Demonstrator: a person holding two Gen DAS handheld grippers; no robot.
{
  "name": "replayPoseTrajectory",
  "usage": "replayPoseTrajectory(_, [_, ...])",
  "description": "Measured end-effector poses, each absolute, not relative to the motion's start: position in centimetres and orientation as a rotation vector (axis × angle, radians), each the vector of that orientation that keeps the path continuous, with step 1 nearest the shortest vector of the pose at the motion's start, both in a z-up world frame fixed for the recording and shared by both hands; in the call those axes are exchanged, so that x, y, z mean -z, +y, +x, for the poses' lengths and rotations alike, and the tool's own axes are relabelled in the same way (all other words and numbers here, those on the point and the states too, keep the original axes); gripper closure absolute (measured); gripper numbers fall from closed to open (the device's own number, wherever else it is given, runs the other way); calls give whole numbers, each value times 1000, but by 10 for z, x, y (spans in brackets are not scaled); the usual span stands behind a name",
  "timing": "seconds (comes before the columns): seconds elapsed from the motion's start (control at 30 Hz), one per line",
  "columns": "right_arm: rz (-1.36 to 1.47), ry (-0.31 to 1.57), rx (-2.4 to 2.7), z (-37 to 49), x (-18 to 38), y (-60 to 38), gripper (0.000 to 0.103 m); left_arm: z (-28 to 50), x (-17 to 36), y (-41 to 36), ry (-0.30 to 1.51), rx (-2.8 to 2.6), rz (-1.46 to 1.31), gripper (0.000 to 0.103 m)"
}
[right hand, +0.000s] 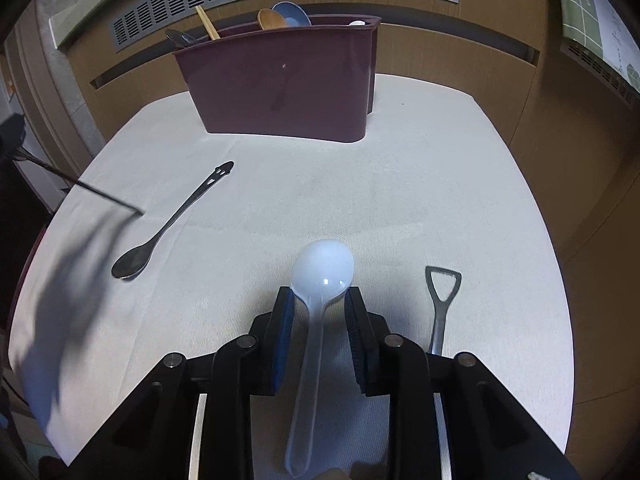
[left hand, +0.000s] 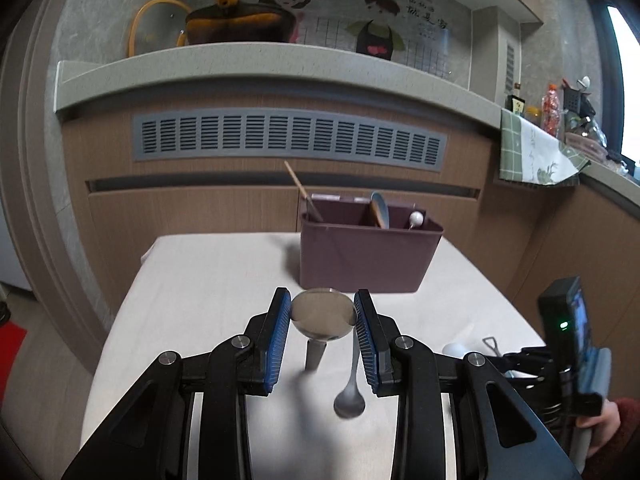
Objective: Organize utensils
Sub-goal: 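Carry the brown and white spoons into the caddy and open both tools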
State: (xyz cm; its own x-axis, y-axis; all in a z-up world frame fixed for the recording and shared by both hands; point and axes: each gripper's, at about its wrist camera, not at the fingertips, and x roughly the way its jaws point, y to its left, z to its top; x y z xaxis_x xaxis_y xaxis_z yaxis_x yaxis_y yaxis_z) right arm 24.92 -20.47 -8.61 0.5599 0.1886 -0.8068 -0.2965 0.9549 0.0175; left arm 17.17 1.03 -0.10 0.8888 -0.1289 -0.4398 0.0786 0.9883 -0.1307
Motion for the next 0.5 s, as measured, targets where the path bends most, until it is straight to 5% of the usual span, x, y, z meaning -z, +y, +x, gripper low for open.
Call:
replayPoseTrajectory(0.17, [-178, 943, -275, 262, 86, -191, 70, 179, -2, 14, 476, 129, -125, 70])
replayPoseTrajectory(0.5, [-185, 813, -267, 249, 49, -199, 73, 177, -8, 22, 542, 148, -148, 70])
